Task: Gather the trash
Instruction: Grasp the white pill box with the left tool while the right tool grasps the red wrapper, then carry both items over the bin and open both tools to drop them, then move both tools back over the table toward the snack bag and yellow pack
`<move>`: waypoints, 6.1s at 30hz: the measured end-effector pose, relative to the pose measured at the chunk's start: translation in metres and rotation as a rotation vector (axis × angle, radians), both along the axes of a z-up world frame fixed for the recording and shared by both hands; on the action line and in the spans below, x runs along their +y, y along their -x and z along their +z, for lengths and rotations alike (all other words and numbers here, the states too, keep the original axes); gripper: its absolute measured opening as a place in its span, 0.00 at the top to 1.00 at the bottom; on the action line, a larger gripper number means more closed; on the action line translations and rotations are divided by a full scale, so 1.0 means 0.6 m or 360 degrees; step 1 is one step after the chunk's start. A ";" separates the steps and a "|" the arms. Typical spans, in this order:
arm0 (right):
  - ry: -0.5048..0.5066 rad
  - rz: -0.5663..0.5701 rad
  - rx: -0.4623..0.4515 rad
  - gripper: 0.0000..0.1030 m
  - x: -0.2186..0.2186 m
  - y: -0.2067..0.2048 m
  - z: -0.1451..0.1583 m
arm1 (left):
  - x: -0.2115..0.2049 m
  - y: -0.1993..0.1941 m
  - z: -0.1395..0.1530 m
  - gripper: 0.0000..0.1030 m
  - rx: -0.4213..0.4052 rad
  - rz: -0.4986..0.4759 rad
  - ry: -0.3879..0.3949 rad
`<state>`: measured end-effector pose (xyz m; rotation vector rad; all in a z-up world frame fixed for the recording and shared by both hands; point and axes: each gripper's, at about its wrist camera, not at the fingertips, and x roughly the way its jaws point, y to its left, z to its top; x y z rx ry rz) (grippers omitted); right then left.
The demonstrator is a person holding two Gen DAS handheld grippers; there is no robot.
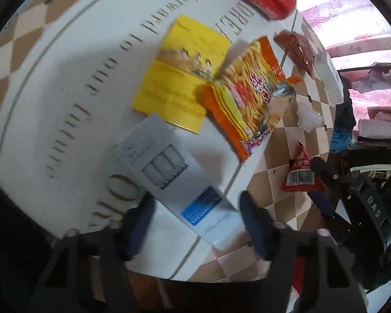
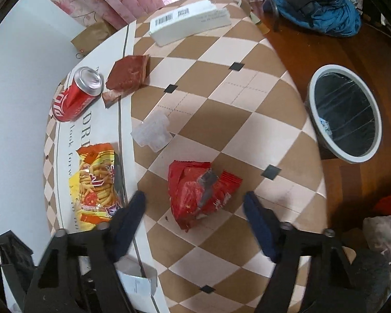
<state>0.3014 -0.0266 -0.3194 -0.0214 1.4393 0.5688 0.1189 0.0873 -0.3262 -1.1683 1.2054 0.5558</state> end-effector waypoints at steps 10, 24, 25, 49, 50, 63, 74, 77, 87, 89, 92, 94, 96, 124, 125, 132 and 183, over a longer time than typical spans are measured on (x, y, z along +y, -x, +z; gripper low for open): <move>0.0001 0.0095 -0.0008 0.65 -0.013 0.008 0.004 | 0.020 -0.059 0.010 0.59 0.0165 -0.0350 -0.0379; 0.0009 0.0111 0.0048 0.65 0.003 0.012 -0.025 | 0.016 -0.029 0.006 0.68 0.0177 -0.0299 -0.0513; 0.0010 0.0123 0.0043 0.65 0.005 0.013 -0.026 | 0.019 -0.021 0.006 0.68 0.0180 -0.0279 -0.0518; -0.0129 0.0180 -0.0153 0.88 -0.021 0.042 0.034 | 0.056 0.018 0.099 0.70 0.0069 -0.0129 -0.0774; -0.0143 0.0179 -0.0168 0.88 -0.024 0.043 0.042 | 0.056 0.017 0.107 0.70 0.0055 -0.0136 -0.0784; -0.0276 0.0197 -0.0323 0.89 -0.052 0.045 0.133 | 0.016 -0.031 0.210 0.70 -0.0129 -0.0250 -0.0978; -0.0407 0.0028 -0.0439 0.89 -0.167 -0.026 0.217 | -0.066 -0.171 0.272 0.70 -0.0304 -0.0491 -0.1047; -0.0405 -0.0051 -0.0464 0.89 -0.224 -0.065 0.231 | -0.104 -0.242 0.273 0.70 -0.0374 -0.0606 -0.0993; -0.0235 -0.0397 -0.0412 0.89 -0.440 -0.237 0.166 | -0.267 -0.512 0.215 0.70 -0.0509 -0.1072 -0.0681; -0.0201 -0.0453 -0.0361 0.89 -0.472 -0.265 0.132 | -0.297 -0.553 0.191 0.69 -0.0489 -0.1160 -0.0620; -0.0167 -0.0520 -0.0254 0.89 -0.515 -0.299 0.070 | -0.331 -0.611 0.144 0.68 -0.0424 -0.1256 -0.0514; -0.0139 -0.0546 -0.0190 0.89 -0.531 -0.320 0.027 | -0.348 -0.649 0.107 0.67 -0.0376 -0.1327 -0.0419; -0.0128 -0.0557 -0.0129 0.89 -0.541 -0.337 -0.011 | -0.361 -0.672 0.082 0.66 -0.0311 -0.1376 -0.0370; 0.0432 -0.0576 0.0010 0.00 -0.537 -0.381 -0.182 | -0.364 -0.626 -0.004 0.04 0.0094 -0.1372 -0.0926; 0.0439 -0.0576 0.0001 0.00 -0.536 -0.381 -0.176 | -0.364 -0.624 -0.001 0.04 0.0084 -0.1369 -0.0922; 0.0433 -0.0582 -0.0084 0.00 -0.533 -0.358 -0.111 | -0.373 -0.598 0.048 0.04 0.0004 -0.1348 -0.0954; -0.0003 0.0262 -0.0102 0.00 0.124 0.066 0.034 | 0.188 0.054 0.026 0.04 0.0622 -0.0311 -0.0993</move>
